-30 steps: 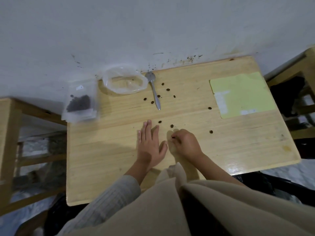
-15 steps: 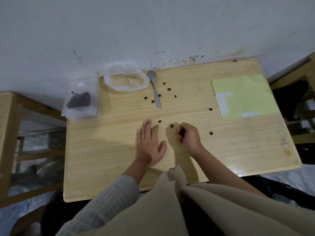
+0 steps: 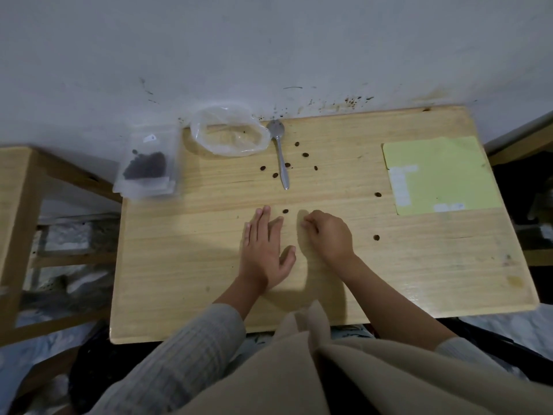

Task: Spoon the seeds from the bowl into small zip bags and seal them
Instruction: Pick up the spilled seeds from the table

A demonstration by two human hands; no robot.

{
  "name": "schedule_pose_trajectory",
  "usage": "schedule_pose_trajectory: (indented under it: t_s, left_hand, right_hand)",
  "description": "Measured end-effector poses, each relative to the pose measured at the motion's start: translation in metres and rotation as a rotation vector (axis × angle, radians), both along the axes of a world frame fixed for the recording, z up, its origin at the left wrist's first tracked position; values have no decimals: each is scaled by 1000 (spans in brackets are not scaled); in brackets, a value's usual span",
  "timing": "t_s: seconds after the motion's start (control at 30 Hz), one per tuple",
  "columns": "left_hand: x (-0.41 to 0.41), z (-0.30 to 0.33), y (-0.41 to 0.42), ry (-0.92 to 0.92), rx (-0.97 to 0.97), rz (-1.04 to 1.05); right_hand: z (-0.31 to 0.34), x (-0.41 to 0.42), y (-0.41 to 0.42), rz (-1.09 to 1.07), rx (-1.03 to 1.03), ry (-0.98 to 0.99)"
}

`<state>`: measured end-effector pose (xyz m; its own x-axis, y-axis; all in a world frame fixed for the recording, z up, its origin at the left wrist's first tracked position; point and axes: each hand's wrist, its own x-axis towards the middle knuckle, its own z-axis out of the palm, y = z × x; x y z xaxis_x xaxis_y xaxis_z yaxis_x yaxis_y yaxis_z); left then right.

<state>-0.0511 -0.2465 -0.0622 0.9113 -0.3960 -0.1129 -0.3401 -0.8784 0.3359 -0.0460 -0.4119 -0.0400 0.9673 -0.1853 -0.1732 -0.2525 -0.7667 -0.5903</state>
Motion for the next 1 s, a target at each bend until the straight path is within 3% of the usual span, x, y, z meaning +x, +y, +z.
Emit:
schedule_pose_trajectory:
  t_s: [0.07, 0.23, 0.43, 0.57, 0.67, 0.87, 1.0]
  left_hand:
    - [-1, 0, 0, -7, -5, 1]
    - [0, 0, 0, -23, -14, 6]
    - [-1, 0, 2, -31, -61, 41]
    - [9, 1, 12, -36, -19, 111]
    - [13, 0, 15, -23, -9, 93]
    - [16, 0, 15, -38, -3, 101]
    - [17, 0, 15, -58, -28, 106]
  right_hand:
    - [2, 2, 1, -31, -11, -2]
    - [12, 2, 1, -239, 264, -96]
    - [10, 12, 6, -101, 414, -20]
    - [8, 24, 14, -134, 479, -9]
    - [9, 34, 15, -149, 397, -33]
    - [7, 45, 12, 98, 215, 79]
    - [8, 45, 13, 194, 118, 51]
